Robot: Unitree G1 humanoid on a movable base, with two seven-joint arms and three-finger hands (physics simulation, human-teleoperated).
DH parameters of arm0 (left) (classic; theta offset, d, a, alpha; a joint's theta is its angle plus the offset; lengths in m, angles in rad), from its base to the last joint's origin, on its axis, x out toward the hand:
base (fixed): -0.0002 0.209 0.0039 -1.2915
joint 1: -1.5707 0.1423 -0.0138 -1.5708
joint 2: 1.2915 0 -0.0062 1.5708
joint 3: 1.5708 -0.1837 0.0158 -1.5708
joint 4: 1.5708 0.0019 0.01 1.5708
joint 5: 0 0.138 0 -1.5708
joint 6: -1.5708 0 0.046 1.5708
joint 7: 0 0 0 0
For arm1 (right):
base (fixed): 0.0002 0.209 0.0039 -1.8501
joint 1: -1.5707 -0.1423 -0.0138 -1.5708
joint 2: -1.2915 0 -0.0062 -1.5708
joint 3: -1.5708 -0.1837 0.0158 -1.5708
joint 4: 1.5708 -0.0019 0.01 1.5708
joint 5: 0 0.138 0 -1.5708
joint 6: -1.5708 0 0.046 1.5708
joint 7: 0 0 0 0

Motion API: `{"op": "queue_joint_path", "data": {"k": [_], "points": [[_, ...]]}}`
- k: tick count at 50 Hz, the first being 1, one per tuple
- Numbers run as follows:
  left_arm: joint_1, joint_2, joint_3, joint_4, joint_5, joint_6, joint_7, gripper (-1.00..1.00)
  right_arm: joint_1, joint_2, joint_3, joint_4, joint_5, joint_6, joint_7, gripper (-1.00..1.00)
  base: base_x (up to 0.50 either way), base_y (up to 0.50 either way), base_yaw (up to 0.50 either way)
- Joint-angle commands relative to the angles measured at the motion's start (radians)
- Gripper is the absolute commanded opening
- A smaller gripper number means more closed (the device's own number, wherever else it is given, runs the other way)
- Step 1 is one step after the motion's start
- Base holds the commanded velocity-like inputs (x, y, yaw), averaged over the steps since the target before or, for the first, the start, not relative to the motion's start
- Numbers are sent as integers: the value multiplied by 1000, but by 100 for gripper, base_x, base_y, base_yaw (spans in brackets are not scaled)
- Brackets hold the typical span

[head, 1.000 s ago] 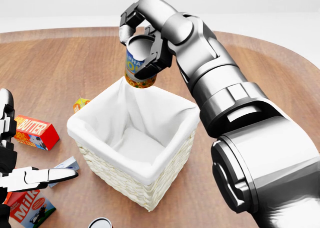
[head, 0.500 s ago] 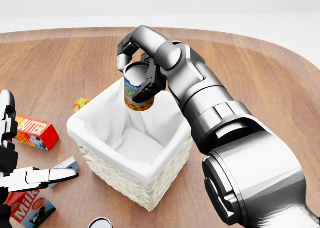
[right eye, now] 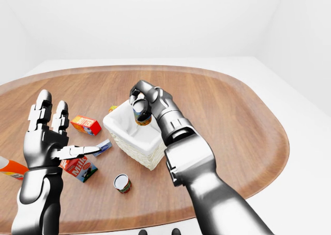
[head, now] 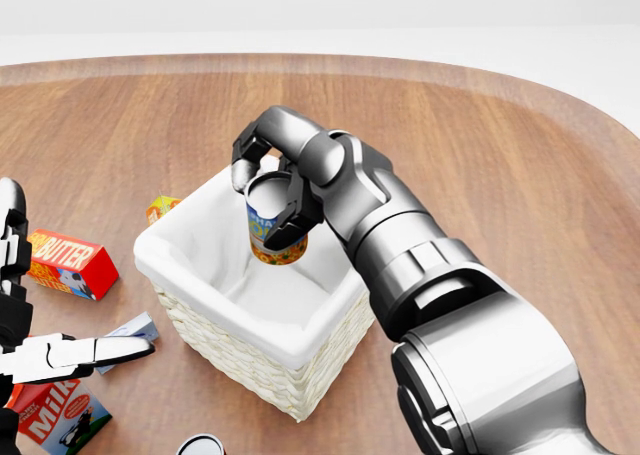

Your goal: Pick up the alphabet soup, and put it in the basket.

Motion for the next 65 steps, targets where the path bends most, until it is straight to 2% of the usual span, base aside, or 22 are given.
{"op": "queue_joint_path", "data": {"k": [1,24,65], "points": [[-1,1,2,-1,-1,0,0,100,39,16,-16,-11,18,0,-19,-100,0,0,0],[0,0,-1,12,4,0,-1,100,113,43,-17,-8,15,0,-40,-100,0,0,0],[0,0,-1,14,5,0,-1,100,107,27,-22,-7,-2,0,-125,-100,0,0,0]]}}
